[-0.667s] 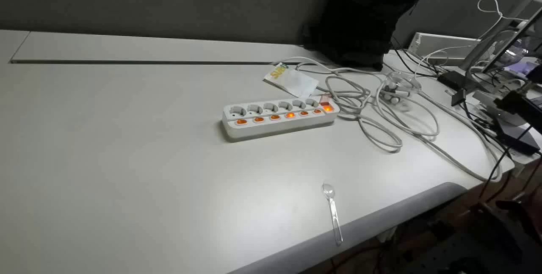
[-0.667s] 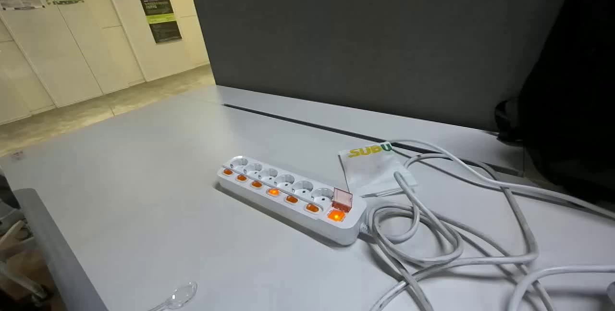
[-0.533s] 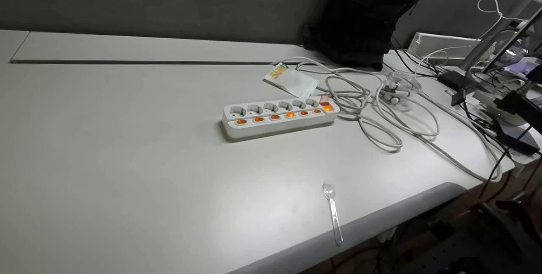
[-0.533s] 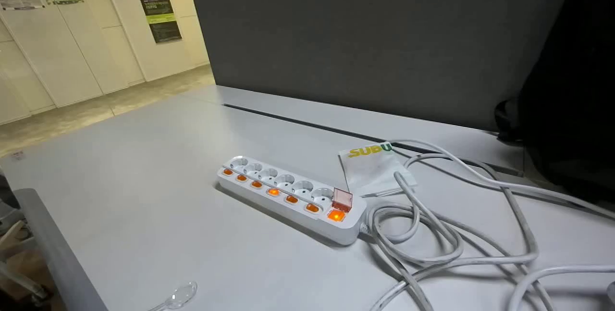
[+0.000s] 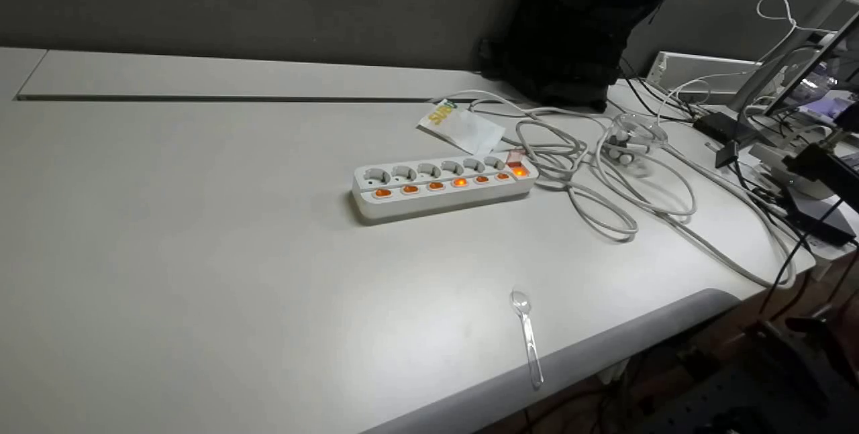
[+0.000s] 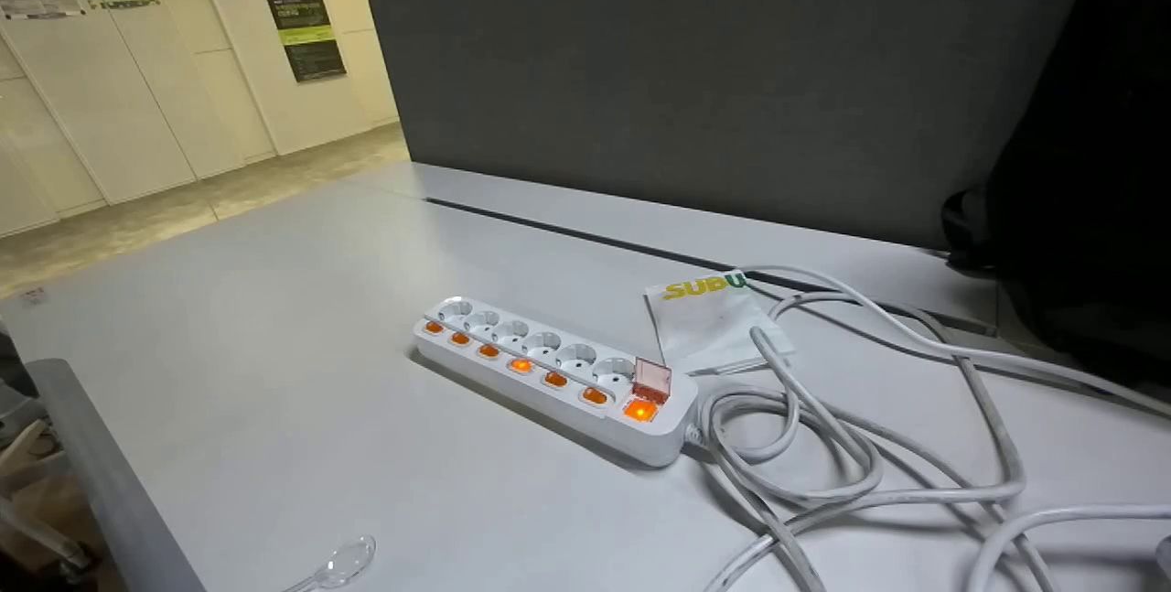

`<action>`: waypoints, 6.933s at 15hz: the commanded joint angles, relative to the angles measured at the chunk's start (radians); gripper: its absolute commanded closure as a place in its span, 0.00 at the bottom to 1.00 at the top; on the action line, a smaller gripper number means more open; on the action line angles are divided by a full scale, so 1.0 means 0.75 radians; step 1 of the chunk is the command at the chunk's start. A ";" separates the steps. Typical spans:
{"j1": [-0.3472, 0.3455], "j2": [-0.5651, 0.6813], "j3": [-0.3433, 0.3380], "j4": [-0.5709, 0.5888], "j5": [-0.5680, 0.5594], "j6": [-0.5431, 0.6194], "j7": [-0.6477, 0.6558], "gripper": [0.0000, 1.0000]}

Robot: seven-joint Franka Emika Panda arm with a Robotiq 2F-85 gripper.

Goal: Turn off the switch at the fourth from the right

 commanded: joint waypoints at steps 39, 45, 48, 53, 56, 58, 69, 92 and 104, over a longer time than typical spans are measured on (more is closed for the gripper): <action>0.095 1.133 -0.142 0.274 0.030 0.819 0.066 1.00; 0.229 1.276 -0.132 0.277 -0.064 0.959 0.192 1.00; 0.273 1.338 -0.124 0.276 -0.035 1.004 0.184 1.00; 0.301 1.375 -0.099 0.228 0.011 1.041 0.148 1.00; 0.305 1.394 -0.103 0.250 0.006 1.029 0.130 0.99; 0.303 1.380 -0.106 0.247 0.007 1.034 0.130 0.99; 0.303 1.342 -0.120 0.112 0.004 1.140 0.147 1.00; 0.236 1.400 -0.113 0.074 0.182 1.329 0.038 1.00; 0.217 1.420 -0.091 0.109 0.199 1.325 0.006 1.00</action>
